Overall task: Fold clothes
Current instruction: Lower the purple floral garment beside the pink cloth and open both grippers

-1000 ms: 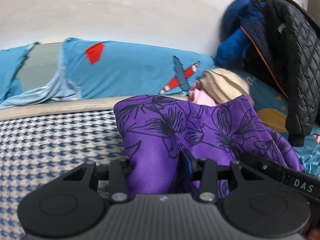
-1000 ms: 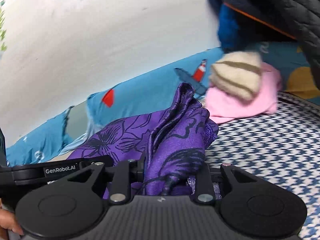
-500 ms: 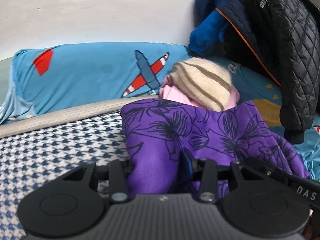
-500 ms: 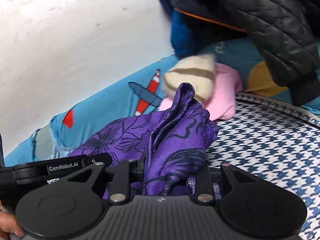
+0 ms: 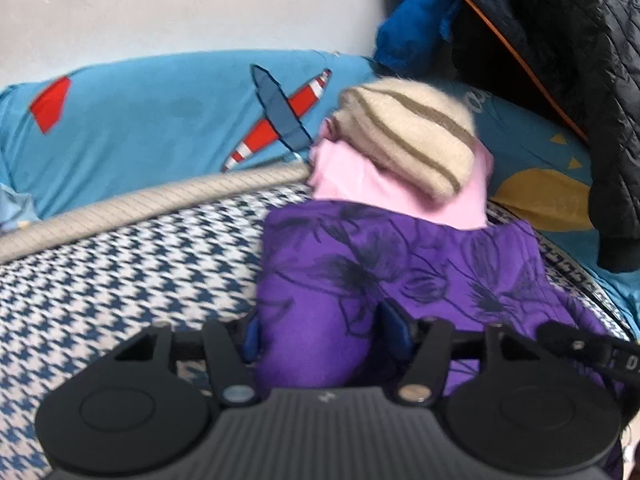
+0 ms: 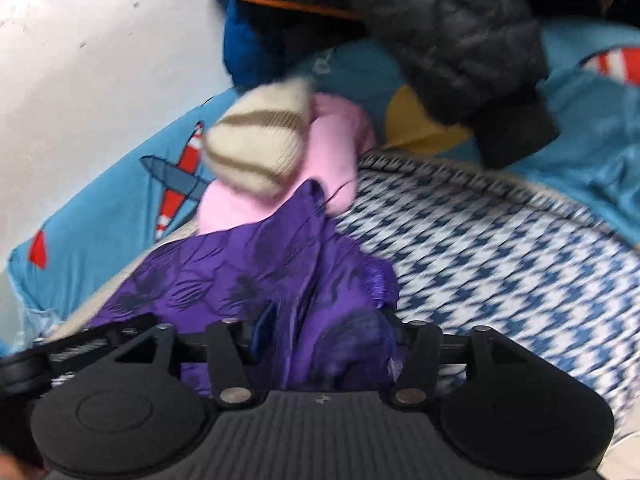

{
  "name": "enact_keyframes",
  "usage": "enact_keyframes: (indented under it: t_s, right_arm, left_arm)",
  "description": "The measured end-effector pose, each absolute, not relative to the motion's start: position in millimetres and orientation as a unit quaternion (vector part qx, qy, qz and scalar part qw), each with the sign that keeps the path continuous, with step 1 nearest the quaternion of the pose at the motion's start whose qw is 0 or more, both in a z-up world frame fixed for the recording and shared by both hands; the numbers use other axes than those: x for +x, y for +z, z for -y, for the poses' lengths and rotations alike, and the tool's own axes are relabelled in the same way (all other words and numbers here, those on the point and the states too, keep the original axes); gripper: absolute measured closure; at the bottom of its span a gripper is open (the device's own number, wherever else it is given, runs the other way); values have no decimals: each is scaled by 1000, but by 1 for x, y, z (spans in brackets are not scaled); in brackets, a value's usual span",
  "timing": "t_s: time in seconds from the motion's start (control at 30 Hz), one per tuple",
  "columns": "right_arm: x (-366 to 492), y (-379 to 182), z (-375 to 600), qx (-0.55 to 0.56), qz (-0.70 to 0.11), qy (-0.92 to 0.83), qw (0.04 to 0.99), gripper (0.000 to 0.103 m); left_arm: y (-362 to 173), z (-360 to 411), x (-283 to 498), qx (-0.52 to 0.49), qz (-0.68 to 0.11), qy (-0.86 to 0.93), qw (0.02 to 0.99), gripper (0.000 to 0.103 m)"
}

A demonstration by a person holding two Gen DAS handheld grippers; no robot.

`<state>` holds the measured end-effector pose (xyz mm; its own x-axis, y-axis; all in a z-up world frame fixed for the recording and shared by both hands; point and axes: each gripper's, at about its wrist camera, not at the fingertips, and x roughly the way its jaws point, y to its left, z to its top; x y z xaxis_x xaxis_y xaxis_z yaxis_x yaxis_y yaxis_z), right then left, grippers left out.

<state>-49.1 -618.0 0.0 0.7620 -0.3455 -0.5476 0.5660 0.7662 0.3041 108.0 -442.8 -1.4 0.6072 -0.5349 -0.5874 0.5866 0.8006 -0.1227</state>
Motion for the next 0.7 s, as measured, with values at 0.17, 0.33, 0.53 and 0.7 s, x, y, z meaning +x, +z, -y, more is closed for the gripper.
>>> enact_keyframes:
  t_s: [0.17, 0.33, 0.53, 0.7]
  right_arm:
    - [-56, 8, 624, 193, -224, -317, 901, 49]
    - [-68, 19, 619, 209, -171, -280, 921, 49]
    - [-54, 16, 600, 197, -200, -208, 937, 50]
    - [-35, -4, 598, 179, -266, -222, 921, 58]
  left_arm:
    - [14, 415, 118, 13, -305, -290, 907, 28]
    - [19, 395, 115, 8, -307, -288, 907, 28]
    - [0, 392, 106, 26, -319, -277, 906, 21]
    - [-20, 395, 109, 35, -336, -263, 904, 18]
